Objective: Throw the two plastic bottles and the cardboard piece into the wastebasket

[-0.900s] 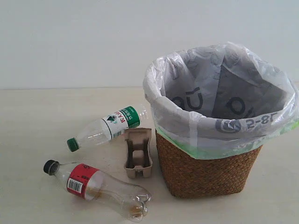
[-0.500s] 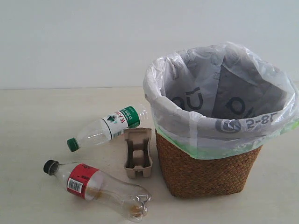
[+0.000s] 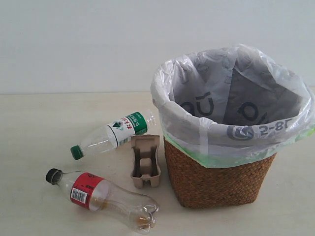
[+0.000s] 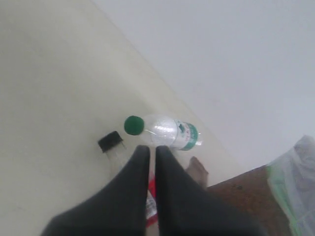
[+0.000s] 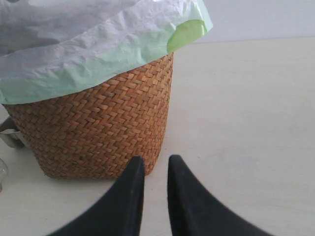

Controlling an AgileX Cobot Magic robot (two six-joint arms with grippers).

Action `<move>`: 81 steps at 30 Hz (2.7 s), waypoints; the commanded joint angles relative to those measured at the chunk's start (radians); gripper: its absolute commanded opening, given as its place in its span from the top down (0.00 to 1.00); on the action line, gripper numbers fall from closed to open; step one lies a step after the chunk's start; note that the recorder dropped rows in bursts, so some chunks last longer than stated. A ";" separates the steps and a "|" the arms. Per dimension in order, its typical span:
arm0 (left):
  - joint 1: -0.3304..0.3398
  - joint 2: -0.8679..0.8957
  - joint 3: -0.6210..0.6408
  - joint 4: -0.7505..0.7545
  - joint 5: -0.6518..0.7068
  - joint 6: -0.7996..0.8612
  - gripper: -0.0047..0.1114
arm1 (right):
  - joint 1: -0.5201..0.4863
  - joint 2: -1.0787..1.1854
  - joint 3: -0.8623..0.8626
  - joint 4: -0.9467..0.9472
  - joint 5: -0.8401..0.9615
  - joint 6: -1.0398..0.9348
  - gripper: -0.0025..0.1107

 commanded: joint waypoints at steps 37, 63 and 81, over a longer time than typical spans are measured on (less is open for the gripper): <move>0.002 -0.002 -0.142 -0.367 -0.076 0.477 0.93 | 0.001 -0.005 -0.001 -0.002 -0.011 0.001 0.86; -0.216 1.172 -0.813 -0.103 0.549 1.906 0.93 | 0.001 -0.005 -0.001 -0.002 -0.011 0.001 0.86; -0.439 1.490 -0.813 0.256 0.131 1.727 0.55 | 0.001 -0.005 -0.001 -0.002 -0.011 0.001 0.86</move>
